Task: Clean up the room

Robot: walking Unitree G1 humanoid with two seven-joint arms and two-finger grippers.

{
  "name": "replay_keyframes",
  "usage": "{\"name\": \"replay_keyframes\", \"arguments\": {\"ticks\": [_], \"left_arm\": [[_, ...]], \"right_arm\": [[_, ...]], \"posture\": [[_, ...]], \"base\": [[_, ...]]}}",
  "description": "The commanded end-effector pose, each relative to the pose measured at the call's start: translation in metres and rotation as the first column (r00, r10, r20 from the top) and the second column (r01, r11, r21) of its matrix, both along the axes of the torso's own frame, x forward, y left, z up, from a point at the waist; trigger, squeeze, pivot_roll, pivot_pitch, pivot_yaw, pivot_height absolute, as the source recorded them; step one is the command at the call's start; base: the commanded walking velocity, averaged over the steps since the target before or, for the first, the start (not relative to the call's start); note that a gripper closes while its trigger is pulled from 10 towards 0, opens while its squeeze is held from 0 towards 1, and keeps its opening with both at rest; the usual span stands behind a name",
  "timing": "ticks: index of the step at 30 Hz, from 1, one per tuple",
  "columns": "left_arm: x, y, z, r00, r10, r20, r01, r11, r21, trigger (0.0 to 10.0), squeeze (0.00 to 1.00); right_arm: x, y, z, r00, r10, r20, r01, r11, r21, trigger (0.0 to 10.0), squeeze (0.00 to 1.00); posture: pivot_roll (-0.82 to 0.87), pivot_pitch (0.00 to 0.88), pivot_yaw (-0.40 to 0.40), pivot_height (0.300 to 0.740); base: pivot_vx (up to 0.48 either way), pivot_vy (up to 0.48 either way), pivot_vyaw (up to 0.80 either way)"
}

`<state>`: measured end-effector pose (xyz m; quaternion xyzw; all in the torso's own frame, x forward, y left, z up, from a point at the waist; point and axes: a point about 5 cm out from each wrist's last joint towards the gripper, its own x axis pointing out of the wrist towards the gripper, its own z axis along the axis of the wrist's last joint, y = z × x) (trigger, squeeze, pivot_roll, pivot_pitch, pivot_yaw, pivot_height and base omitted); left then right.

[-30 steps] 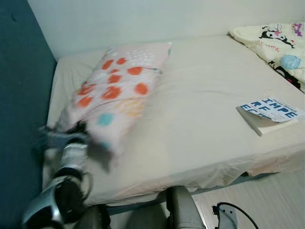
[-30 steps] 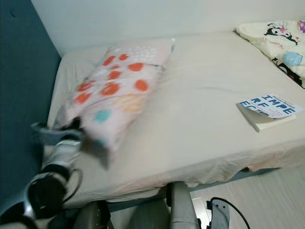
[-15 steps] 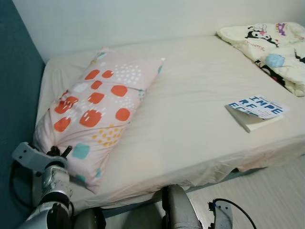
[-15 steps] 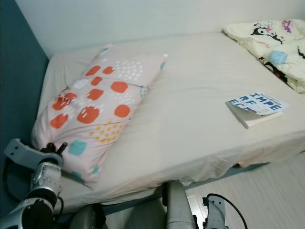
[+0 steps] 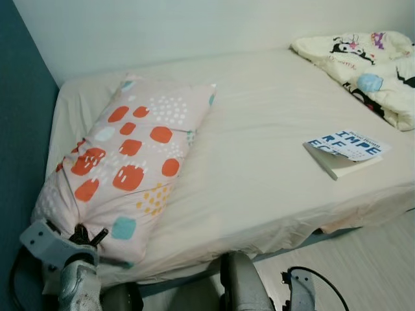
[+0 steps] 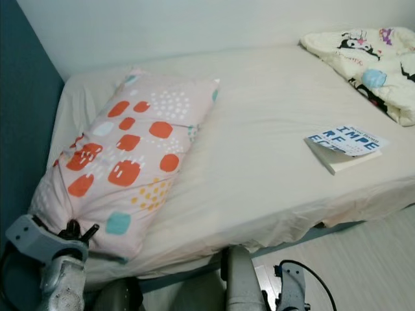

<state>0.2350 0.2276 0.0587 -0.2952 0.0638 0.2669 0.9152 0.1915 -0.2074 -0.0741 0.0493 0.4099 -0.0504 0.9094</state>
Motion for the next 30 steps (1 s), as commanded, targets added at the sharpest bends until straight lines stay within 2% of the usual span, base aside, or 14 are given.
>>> {"name": "replay_keyframes", "arguments": {"ticks": [1,3,5,6,8,10,12,13,15,16,20,27,29,30], "left_arm": [[-0.011,-0.010,0.004,0.999,-0.038,0.001,0.038,0.998,-0.047,0.0,0.00],[-0.011,-0.010,0.004,0.999,-0.038,0.001,0.038,0.998,-0.047,0.0,0.00],[-0.010,-0.020,0.027,0.986,-0.129,0.103,0.138,0.987,-0.081,0.0,0.00],[-0.010,-0.020,0.027,0.986,-0.129,0.103,0.138,0.987,-0.081,0.0,0.00],[-0.014,-0.020,0.047,0.970,-0.177,0.165,0.189,0.980,-0.061,0.0,0.00],[-0.016,-0.016,0.052,0.968,-0.187,0.168,0.194,0.981,-0.027,0.0,0.00],[-0.026,0.004,0.051,0.987,-0.137,0.078,0.130,0.987,0.098,0.0,0.00],[-0.026,0.004,0.051,0.987,-0.137,0.078,0.130,0.987,0.098,0.0,0.00],[-0.044,0.028,0.040,0.992,-0.061,-0.111,0.091,0.955,0.283,0.0,0.00],[-0.044,0.028,0.040,0.992,-0.061,-0.111,0.091,0.955,0.283,0.0,0.00],[-0.061,0.046,0.034,0.964,0.005,-0.264,0.110,0.901,0.420,0.0,0.00],[-0.078,0.042,0.018,0.905,-0.012,-0.426,0.189,0.908,0.375,0.0,0.00],[-0.083,0.039,0.010,0.889,-0.040,-0.456,0.214,0.917,0.336,0.0,0.00],[-0.088,0.029,-0.001,0.859,-0.117,-0.498,0.279,0.923,0.265,0.0,0.00]], "right_arm": [[-0.007,0.007,-0.005,0.999,0.011,-0.036,-0.010,1.000,0.026,10.0,0.00],[-0.007,0.007,-0.005,0.999,0.011,-0.036,-0.010,1.000,0.026,10.0,0.00],[-0.006,0.006,-0.005,0.999,0.008,-0.036,-0.007,1.000,0.026,10.0,0.00],[-0.006,0.006,-0.005,0.999,0.008,-0.036,-0.007,1.000,0.026,10.0,0.00],[-0.005,0.005,-0.004,0.999,0.009,-0.038,-0.009,1.000,0.025,10.0,0.00],[-0.005,0.005,-0.004,0.999,0.011,-0.038,-0.010,1.000,0.025,10.0,0.00],[-0.003,0.005,-0.004,0.999,0.015,-0.038,-0.014,1.000,0.025,10.0,0.00],[-0.003,0.005,-0.004,0.999,0.015,-0.038,-0.014,1.000,0.025,10.0,0.00],[-0.002,0.006,-0.003,0.999,0.020,-0.038,-0.019,0.999,0.026,10.0,0.00],[-0.002,0.006,-0.003,0.999,0.020,-0.038,-0.019,0.999,0.026,10.0,0.00],[-0.002,0.007,-0.003,0.999,0.025,-0.043,-0.024,0.999,0.028,10.0,0.00],[-0.001,0.007,-0.003,0.999,0.025,-0.047,-0.024,0.999,0.026,10.0,0.00],[-0.001,0.007,-0.003,0.999,0.024,-0.046,-0.023,0.999,0.026,10.0,0.00],[0.000,0.006,-0.003,0.999,0.023,-0.045,-0.022,0.999,0.026,10.0,0.00]], "posture": [[0.02,0.208,-0.018,0.598],[0.02,0.208,-0.018,0.598],[0.03,0.202,-0.020,0.598],[0.03,0.202,-0.020,0.598],[0.04,0.198,-0.022,0.598],[0.04,0.197,-0.023,0.598],[0.05,0.193,-0.026,0.598],[0.05,0.193,-0.026,0.598],[0.06,0.194,-0.026,0.598],[0.06,0.194,-0.026,0.598],[0.06,0.191,-0.029,0.598],[0.06,0.183,-0.030,0.598],[0.06,0.182,-0.027,0.598],[0.06,0.181,-0.028,0.598]], "base": [[0.000,0.000,0.00],[0.000,0.000,0.00],[0.000,0.000,0.00],[0.000,0.000,0.00],[0.000,0.000,0.00],[0.000,0.000,0.00],[0.000,0.000,0.00],[0.000,0.000,0.00],[0.000,0.000,0.00],[0.000,0.000,0.00],[0.000,0.000,0.00],[0.000,0.000,0.00],[0.000,0.000,0.00],[0.000,0.000,0.00]]}}
